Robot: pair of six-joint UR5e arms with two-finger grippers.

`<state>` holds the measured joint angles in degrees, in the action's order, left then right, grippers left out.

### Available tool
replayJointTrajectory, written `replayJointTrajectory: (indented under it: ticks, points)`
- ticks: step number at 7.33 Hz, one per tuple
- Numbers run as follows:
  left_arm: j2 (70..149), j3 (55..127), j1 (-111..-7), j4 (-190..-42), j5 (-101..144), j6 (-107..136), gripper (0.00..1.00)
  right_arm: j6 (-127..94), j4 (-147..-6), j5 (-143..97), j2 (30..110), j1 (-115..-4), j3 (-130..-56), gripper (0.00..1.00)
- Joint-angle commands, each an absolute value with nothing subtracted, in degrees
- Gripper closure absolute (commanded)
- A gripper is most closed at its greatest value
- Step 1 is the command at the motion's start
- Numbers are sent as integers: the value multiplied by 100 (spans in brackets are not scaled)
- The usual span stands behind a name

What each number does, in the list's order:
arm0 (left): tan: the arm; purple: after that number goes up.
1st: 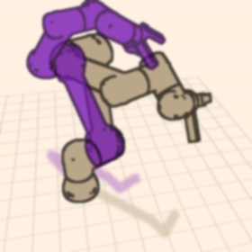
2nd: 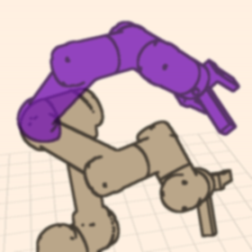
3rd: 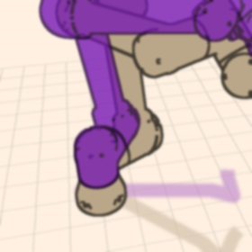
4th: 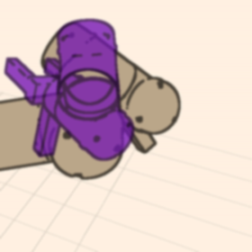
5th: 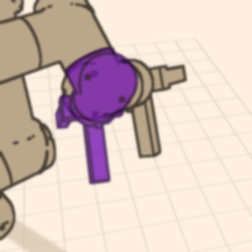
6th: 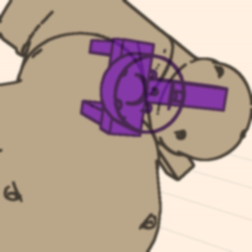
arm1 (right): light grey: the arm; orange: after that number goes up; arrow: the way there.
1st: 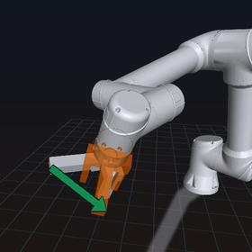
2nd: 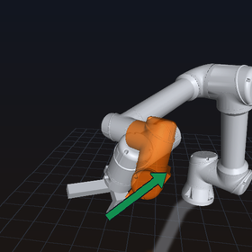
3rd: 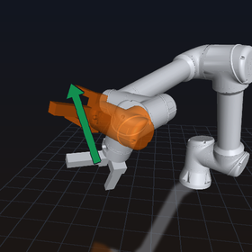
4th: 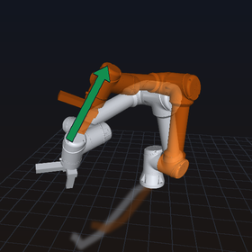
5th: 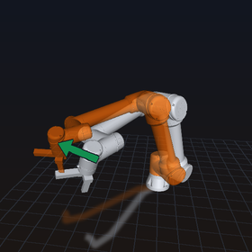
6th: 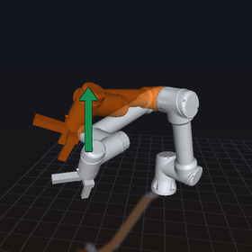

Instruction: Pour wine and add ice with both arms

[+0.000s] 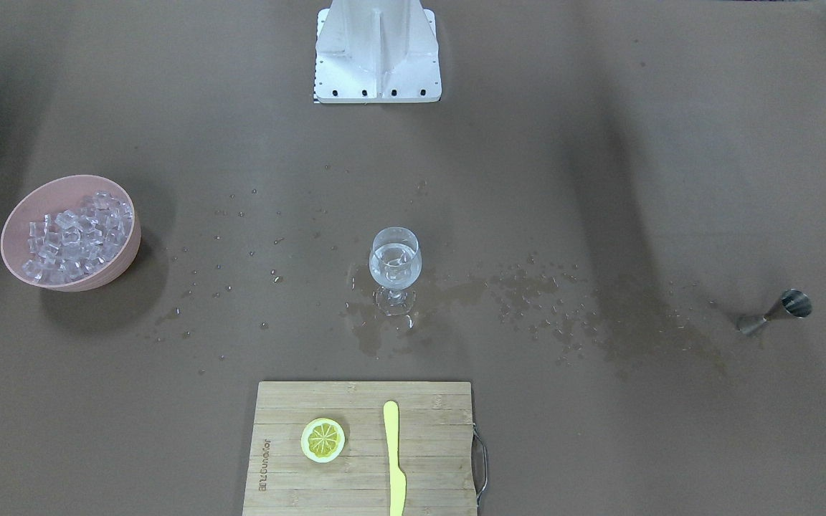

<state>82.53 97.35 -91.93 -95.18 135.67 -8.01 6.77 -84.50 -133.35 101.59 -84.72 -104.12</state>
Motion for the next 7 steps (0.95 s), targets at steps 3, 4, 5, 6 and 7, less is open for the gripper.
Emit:
replayJointTrajectory:
  ticks: [3,4,5,6,7]
  points:
    - [8253,9747,-9193,-9527,13570,-809,2,404,-9070,-12727,10178,-8499,-10425,0]
    - [8253,9747,-9193,-9519,13570,-809,2,422,-9070,-12770,10160,-8499,-10520,0]
    - [8253,9730,-9185,-9519,13562,-800,2,422,-9070,-12762,10160,-8499,-10642,0]
    - [8253,9747,-9193,-9519,13570,-800,2,404,-9070,-12762,10160,-8499,-10670,0]
    - [8262,9747,-9185,-9519,13570,-800,2,413,-9070,-12753,10178,-8499,-10653,0]
